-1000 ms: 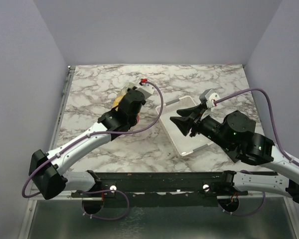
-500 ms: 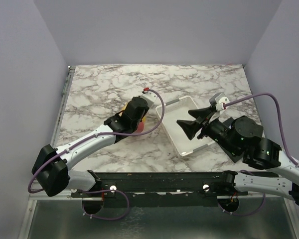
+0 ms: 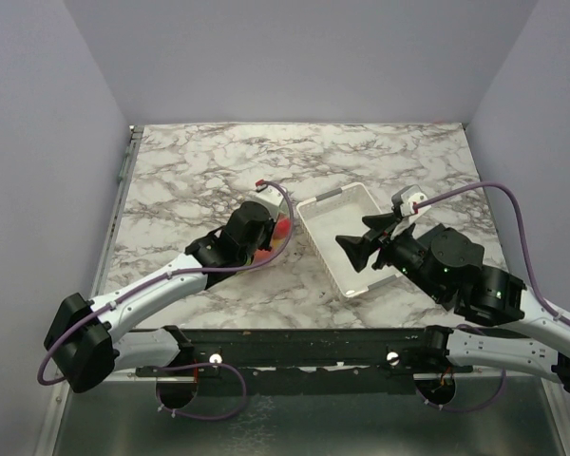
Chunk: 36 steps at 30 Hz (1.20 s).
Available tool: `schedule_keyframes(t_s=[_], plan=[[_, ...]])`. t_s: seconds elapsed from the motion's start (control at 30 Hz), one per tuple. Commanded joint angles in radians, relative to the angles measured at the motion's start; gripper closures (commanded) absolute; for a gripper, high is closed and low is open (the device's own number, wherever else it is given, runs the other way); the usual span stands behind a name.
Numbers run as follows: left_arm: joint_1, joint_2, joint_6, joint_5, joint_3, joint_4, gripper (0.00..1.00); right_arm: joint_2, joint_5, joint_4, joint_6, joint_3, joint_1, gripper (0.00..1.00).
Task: Place the food in the zip-top bag and seal the zipper
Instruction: Place the zipper food storage bag at the center of the board.
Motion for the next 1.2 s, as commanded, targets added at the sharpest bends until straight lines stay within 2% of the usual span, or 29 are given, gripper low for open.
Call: schedule_keyframes(t_s=[0.0,0.23,0.43,0.67,0.8,0.93,1.03,1.13,1.17], plan=[[-0.013,-0.037,-0.161,0.032,-0.066,-0.034,0.99,-0.012,0.038,-0.015,0.033,-0.023,-0.002,0.25],[-0.016,0.026,-0.28,-0.024,-0.106,-0.059,0.98,-0.018,0.038,-0.018,0.087,-0.059,-0.002,0.24],[-0.017,0.158,-0.35,-0.045,-0.106,-0.058,0.98,-0.037,0.031,-0.018,0.117,-0.093,-0.002,0.23],[-0.008,0.3,-0.331,-0.195,0.0,-0.09,0.98,-0.039,0.014,-0.047,0.163,-0.103,-0.002,0.23],[0.018,0.338,-0.3,-0.248,0.051,-0.104,0.93,-0.044,0.036,-0.063,0.191,-0.109,-0.002,0.22],[0.027,0.324,-0.256,-0.231,0.081,-0.108,0.83,-0.048,0.057,-0.071,0.215,-0.123,-0.002,0.2],[0.027,0.29,-0.232,-0.202,0.089,-0.109,0.7,-0.046,0.083,-0.078,0.234,-0.13,-0.002,0.18],[0.027,0.236,-0.215,-0.159,0.092,-0.114,0.54,-0.045,0.101,-0.073,0.241,-0.139,-0.002,0.02],[0.027,0.217,-0.21,-0.142,0.091,-0.116,0.49,-0.042,0.106,-0.072,0.241,-0.141,-0.002,0.0]])
